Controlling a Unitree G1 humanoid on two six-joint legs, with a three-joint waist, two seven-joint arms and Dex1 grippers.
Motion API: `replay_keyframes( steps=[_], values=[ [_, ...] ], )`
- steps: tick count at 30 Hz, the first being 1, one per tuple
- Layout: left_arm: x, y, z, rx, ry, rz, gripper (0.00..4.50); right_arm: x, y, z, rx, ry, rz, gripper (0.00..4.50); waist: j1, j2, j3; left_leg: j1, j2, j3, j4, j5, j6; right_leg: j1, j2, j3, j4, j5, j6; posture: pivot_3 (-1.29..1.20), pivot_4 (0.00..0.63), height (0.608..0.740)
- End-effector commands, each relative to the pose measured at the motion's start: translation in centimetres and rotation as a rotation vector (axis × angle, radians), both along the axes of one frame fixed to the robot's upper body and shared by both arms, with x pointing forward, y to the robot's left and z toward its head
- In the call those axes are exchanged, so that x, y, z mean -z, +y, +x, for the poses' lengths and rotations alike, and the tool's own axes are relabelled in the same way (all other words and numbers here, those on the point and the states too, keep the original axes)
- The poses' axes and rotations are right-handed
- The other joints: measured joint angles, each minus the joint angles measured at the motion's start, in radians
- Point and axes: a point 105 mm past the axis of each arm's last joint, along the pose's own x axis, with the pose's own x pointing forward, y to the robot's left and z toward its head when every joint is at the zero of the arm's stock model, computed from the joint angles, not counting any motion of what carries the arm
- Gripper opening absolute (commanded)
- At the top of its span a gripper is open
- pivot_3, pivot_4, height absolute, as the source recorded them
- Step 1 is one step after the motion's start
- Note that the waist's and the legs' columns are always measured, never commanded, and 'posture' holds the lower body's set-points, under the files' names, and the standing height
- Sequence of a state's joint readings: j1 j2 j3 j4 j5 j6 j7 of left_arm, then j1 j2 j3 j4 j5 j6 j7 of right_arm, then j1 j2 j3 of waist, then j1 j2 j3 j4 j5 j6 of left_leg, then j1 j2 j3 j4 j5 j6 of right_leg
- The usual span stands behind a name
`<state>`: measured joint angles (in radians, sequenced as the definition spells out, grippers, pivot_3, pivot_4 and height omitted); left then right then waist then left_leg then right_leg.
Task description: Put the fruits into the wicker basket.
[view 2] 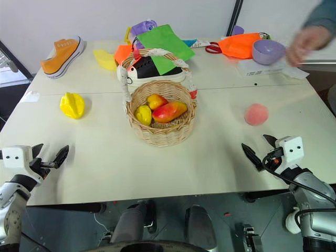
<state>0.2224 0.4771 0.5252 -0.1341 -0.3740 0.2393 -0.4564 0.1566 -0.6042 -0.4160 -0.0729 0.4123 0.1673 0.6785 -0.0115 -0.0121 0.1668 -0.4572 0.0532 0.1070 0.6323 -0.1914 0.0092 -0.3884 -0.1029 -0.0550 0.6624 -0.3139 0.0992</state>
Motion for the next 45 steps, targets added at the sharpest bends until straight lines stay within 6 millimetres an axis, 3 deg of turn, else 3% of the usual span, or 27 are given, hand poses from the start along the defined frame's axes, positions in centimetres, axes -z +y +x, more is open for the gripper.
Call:
replay_keyframes(
  steps=[1, 9, 12, 17, 24, 28, 34, 38, 45],
  values=[
    [-1.2, -0.2, 0.1, 0.009, -0.034, 0.028, 4.5, -1.2, -0.3, 0.1, 0.006, -0.041, -0.018, 4.48, 0.001, 0.0, 0.0, 0.0, 0.0, 0.0, 0.0, 0.0, 0.0, 0.0, 0.0, 0.0, 0.0, 0.0, 0.0, 0.0, 0.15, 0.733],
    [-1.2, 0.1, 0.8, -0.022, -0.027, 0.001, 4.5, -1.9, 0.6, -0.2, -0.022, -0.063, -0.025, 4.48, 0.001, 0.0, 0.0, 0.0, 0.0, 0.0, 0.0, 0.0, 0.0, 0.0, 0.0, 0.0, 0.0, 0.0, 0.0, 0.0, 0.15, 0.733],
    [-1.6, 0.1, 1.2, -0.038, -0.044, -0.015, 4.5, -2.4, 2.0, -0.5, -0.082, -0.065, -0.024, 4.48, 0.001, 0.0, 0.0, 0.0, 0.0, 0.0, 0.0, 0.0, 0.0, 0.0, 0.001, 0.0, 0.0, 0.0, 0.001, 0.0, 0.15, 0.733],
    [-3.5, 0.5, 2.5, -0.081, -0.094, 0.014, 4.5, -3.7, 6.4, -1.4, -0.294, -0.039, -0.042, 4.48, 0.001, 0.0, 0.0, 0.0, 0.0, 0.0, 0.0, 0.0, 0.0, 0.0, 0.001, 0.0, 0.0, 0.001, 0.002, 0.0, 0.15, 0.733],
    [-6.0, -0.3, 5.8, -0.116, -0.133, 0.054, 4.5, -5.5, 14.9, -4.4, -0.738, 0.011, -0.115, 4.48, 0.003, -0.003, -0.002, 0.0, 0.0, -0.001, 0.0, 0.0, 0.0, 0.0, 0.001, -0.001, 0.0, 0.001, 0.003, 0.0, 0.15, 0.733],
    [-7.2, -1.1, 8.0, -0.153, -0.108, 0.081, 4.5, -7.2, 17.5, -3.7, -0.816, -0.077, -0.143, 4.48, 0.003, -0.005, -0.002, 0.0, 0.0, -0.001, 0.001, 0.0, 0.0, 0.001, 0.002, -0.001, 0.0, 0.002, 0.003, 0.0, 0.15, 0.733],
    [-8.7, -3.7, 11.5, -0.138, -0.055, 0.069, 4.5, -9.6, 19.7, -3.7, -0.919, -0.176, -0.197, 4.48, 0.015, -0.006, -0.002, -0.001, -0.001, -0.001, 0.001, 0.0, 0.0, 0.0, 0.005, -0.001, 0.001, 0.002, 0.004, 0.0, 0.15, 0.733],
    [-8.9, -4.6, 12.9, -0.141, -0.024, 0.07, 4.5, -10.3, 20.1, -3.7, -0.929, -0.218, -0.202, 4.48, 0.023, -0.007, -0.001, -0.001, -0.001, -0.001, 0.001, 0.001, 0.0, 0.0, 0.005, -0.001, 0.001, 0.002, 0.004, 0.0, 0.15, 0.733],
    [-8.3, -3.5, 14.7, -0.253, 0.037, 0.044, 4.5, -9.4, 20.0, -3.7, -0.906, -0.232, -0.221, 4.48, 0.024, -0.008, 0.0, -0.001, -0.002, 0.0, 0.002, 0.001, 0.0, 0.0, 0.006, -0.001, 0.001, 0.002, 0.005, 0.0, 0.15, 0.733]
  ],
)
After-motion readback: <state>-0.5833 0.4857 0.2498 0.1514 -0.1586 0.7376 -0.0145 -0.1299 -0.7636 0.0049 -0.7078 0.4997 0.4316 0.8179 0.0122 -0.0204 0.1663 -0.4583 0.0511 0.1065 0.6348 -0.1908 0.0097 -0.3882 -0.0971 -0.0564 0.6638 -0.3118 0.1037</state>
